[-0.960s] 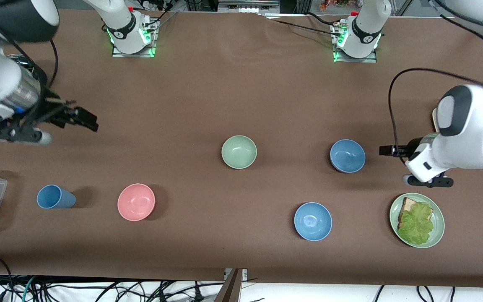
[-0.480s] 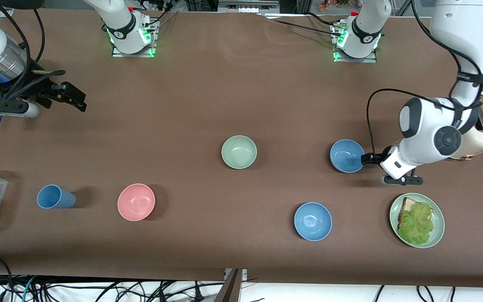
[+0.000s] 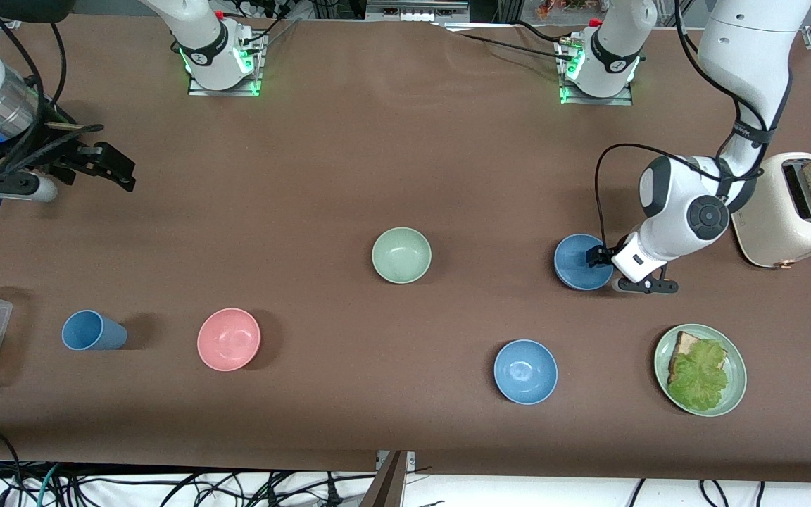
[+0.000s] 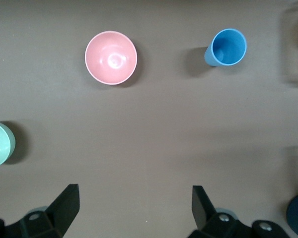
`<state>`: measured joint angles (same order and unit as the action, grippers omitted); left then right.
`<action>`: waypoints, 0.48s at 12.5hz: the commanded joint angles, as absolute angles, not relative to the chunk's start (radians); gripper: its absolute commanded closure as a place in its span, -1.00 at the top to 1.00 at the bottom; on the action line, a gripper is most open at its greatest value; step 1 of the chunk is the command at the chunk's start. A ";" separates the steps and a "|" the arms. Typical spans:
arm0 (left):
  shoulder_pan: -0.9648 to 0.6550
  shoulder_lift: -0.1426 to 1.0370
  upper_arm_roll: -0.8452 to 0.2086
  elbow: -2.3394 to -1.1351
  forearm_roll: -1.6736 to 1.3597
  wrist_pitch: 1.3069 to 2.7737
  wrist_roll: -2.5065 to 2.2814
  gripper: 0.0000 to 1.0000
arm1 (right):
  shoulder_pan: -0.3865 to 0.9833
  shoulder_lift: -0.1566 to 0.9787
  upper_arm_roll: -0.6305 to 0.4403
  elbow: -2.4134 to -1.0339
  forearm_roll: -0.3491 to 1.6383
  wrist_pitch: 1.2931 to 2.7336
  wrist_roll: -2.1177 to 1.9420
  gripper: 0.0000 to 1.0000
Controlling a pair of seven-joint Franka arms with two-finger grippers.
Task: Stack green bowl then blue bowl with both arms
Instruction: 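Grip the blue bowl rim with the left gripper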
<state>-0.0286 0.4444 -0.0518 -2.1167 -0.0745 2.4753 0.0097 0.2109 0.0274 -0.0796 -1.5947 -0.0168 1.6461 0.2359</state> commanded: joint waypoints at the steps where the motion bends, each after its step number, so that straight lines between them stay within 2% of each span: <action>1: -0.041 0.422 -0.048 -2.122 -0.103 2.473 0.038 -1.00 | 0.207 0.026 -0.080 -1.554 -0.025 1.625 0.224 1.00; 5: -0.041 0.407 -0.049 -2.108 -0.152 2.456 0.037 -1.00 | 0.209 0.034 -0.081 -1.543 -0.025 1.626 0.236 1.00; 6: -0.043 0.405 -0.052 -2.080 -0.161 2.412 0.037 -1.00 | 0.209 0.032 -0.081 -1.543 -0.023 1.631 0.245 1.00</action>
<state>-0.0369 0.4327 -0.0527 -2.1055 -0.1253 2.4673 0.0130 0.2110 0.0274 -0.0821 -1.5652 -0.0168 1.6452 0.2361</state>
